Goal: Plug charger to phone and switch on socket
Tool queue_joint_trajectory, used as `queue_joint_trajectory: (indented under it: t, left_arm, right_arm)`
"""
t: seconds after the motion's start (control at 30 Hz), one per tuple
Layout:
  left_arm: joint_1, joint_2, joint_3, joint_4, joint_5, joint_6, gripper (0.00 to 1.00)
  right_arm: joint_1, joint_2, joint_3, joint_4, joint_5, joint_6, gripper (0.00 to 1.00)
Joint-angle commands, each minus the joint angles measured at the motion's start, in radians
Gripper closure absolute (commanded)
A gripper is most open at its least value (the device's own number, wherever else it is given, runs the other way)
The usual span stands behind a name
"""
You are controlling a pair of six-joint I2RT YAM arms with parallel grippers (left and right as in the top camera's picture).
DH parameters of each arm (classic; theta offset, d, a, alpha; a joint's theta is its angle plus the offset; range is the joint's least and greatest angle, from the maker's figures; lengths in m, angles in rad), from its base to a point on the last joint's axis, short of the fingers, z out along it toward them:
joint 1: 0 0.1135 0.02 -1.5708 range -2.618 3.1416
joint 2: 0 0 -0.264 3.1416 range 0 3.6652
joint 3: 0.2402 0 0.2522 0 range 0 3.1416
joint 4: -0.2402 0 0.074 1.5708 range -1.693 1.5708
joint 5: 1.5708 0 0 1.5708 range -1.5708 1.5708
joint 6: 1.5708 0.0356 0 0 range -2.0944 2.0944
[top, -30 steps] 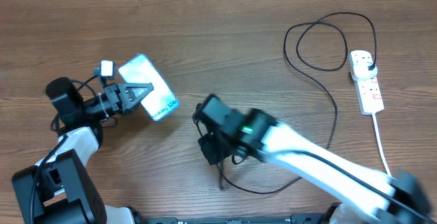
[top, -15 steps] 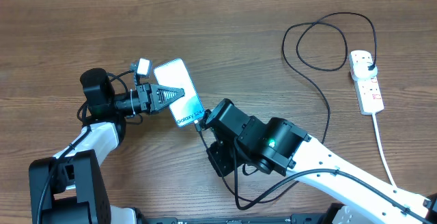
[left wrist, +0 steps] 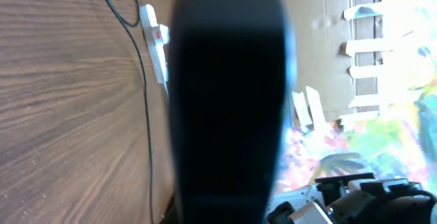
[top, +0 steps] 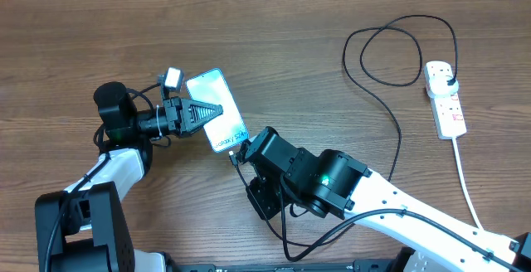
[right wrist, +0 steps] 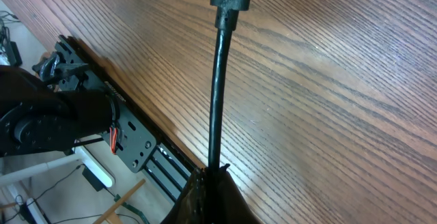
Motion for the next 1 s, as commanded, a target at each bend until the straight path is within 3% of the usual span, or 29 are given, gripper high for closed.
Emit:
queue_joint_trajectory:
  t: [0.0,0.97]
  left_arm:
    - [0.006,-0.003,0.015,0.008,0.043,-0.076,0.96]
    - [0.005,-0.003,0.015,0.012,0.044,-0.079,0.96]
  right_arm:
    - [0.003,-0.005,-0.014,0.006,0.01,0.0,0.96]
    - [-0.005,-0.003,-0.035,0.01,0.032,-0.037,0.96]
